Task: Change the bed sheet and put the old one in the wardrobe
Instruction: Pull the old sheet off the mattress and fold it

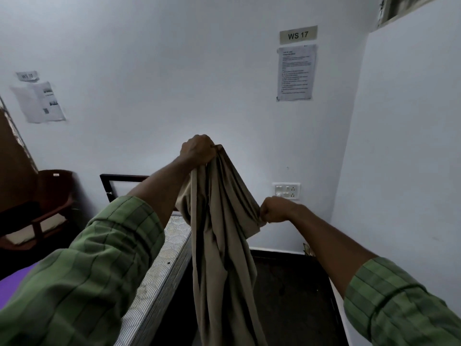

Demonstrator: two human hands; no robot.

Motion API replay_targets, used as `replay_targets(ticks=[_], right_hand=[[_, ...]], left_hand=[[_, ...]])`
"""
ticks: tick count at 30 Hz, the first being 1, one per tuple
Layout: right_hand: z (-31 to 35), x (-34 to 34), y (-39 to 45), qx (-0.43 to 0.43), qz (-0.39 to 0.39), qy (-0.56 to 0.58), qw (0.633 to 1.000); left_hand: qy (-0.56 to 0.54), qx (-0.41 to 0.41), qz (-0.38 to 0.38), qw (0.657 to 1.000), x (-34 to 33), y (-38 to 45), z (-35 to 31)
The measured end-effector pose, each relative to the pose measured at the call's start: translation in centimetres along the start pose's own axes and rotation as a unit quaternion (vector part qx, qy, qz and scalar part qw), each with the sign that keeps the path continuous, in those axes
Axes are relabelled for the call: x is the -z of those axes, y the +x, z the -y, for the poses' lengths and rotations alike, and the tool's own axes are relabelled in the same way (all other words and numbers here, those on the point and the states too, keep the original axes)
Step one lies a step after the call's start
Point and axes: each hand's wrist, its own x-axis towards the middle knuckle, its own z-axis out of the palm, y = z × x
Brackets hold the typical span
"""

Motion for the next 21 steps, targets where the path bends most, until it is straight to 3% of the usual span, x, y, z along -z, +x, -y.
replay_targets(ticks=[3,5,6,7,8,9,10,13,14,16,17,18,19,20,21], right_hand=[[0.0,1.1,0.5,-0.007,-0.11,0.094,0.989],[-1.1,1.9,0.4,-0.075,-0.261,0.239,0.932],[-1.8,2.7,0.3,-0.13,-0.344,0.337,0.867],[-2.3,3.6,0.0,-0.171,-0.4,0.468,0.769],[-2.6,4.5,-0.2,-0.186,-0.418,0.586,0.669],[-2.7,5.5,-0.3,-0.175,-0.408,0.66,0.606],[-2.8,6.3,-0.5,-0.159,-0.376,0.682,0.607],[-3.2,8.1,-2.6,-0.084,-0.193,0.569,0.795],[-3.4,8.6,-3.3,-0.065,-0.11,0.536,0.835],[-3.4,9.3,-4.4,-0.032,0.045,0.528,0.847],[-3.1,9.8,-4.7,-0.025,0.081,0.53,0.844],[-2.8,10.2,-4.4,-0.032,0.084,0.535,0.84],[-2.5,10.3,-3.8,-0.067,0.038,0.549,0.832],[-2.2,9.9,-2.9,-0.126,-0.067,0.573,0.807],[-2.0,9.2,-1.9,-0.214,-0.203,0.583,0.757]], left_hand=[[0.011,0.018,0.001,1.0,-0.7,-0.6,1.3],[0.037,0.005,0.012,0.999,-0.7,-0.9,1.7],[0.049,-0.006,0.025,0.998,-0.6,-0.9,1.8],[0.055,-0.011,0.043,0.997,-0.4,-1.1,2.0],[0.054,-0.016,0.064,0.996,-0.4,-1.2,2.3],[0.044,-0.017,0.087,0.995,-0.3,-1.2,2.8],[0.028,-0.018,0.11,0.993,-0.4,-1.2,3.4],[-0.033,-0.018,0.179,0.983,-1.1,-1.2,4.7],[-0.059,-0.02,0.194,0.979,-1.3,-1.4,4.7],[-0.087,-0.011,0.216,0.972,-1.7,-1.9,4.5],[-0.081,0.0,0.231,0.97,-1.9,-2.0,4.5],[-0.061,0.012,0.241,0.969,-2.1,-1.9,4.5],[-0.052,0.034,0.244,0.968,-2.2,-1.8,4.5],[-0.044,0.063,0.224,0.971,-2.5,-1.5,4.6],[-0.044,0.107,0.179,0.977,-3.0,-1.4,4.8]])
